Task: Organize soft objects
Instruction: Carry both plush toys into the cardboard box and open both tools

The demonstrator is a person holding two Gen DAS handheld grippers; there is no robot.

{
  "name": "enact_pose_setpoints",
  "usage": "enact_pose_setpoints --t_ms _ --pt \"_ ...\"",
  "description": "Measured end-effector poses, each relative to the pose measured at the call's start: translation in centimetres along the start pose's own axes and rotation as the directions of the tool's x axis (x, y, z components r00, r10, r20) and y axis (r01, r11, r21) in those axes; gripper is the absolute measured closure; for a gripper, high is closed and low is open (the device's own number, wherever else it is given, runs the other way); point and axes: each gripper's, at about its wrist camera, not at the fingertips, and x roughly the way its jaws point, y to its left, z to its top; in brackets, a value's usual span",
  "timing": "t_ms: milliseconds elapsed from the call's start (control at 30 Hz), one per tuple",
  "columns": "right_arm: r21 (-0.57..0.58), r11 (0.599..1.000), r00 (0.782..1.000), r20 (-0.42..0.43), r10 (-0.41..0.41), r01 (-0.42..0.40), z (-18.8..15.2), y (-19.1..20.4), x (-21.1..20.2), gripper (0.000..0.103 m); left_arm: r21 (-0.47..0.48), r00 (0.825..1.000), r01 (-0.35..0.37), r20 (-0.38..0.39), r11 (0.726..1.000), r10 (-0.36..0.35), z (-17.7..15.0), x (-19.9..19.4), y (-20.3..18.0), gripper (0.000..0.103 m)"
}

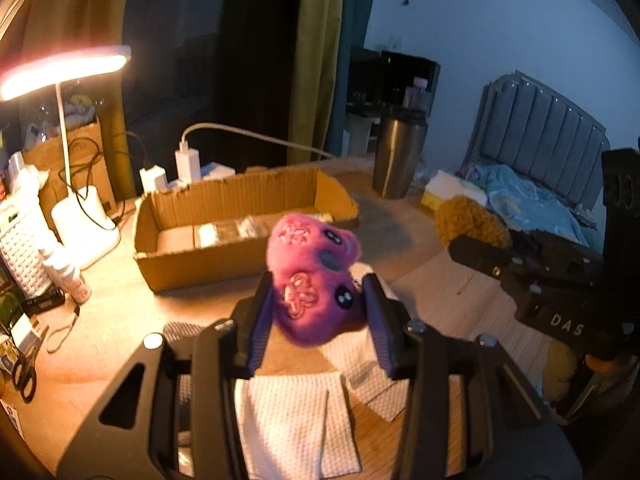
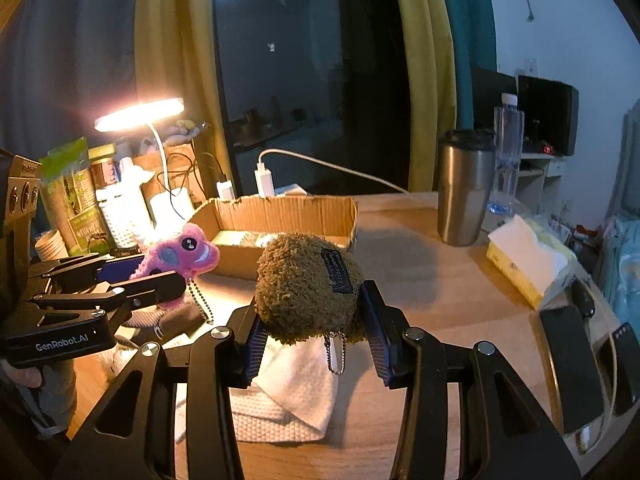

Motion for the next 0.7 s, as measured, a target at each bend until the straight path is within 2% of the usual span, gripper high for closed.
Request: enact_pose_setpoints --t_ms 367,700 --pt "-0.037 0.999 0.999 0.035 -0.015 0.016 3.4 1.6 0.1 0.057 0.008 0.995 0.003 0.096 1.0 -0.004 3.0 -1.6 0.7 0.059" --pt "-0.061 0.997 0.996 0.076 -0.045 0.049 6.5 2.0 0.3 0.057 0.017 0.984 0.003 0.181 1.0 -0.006 6.4 -2.7 0.9 0.059"
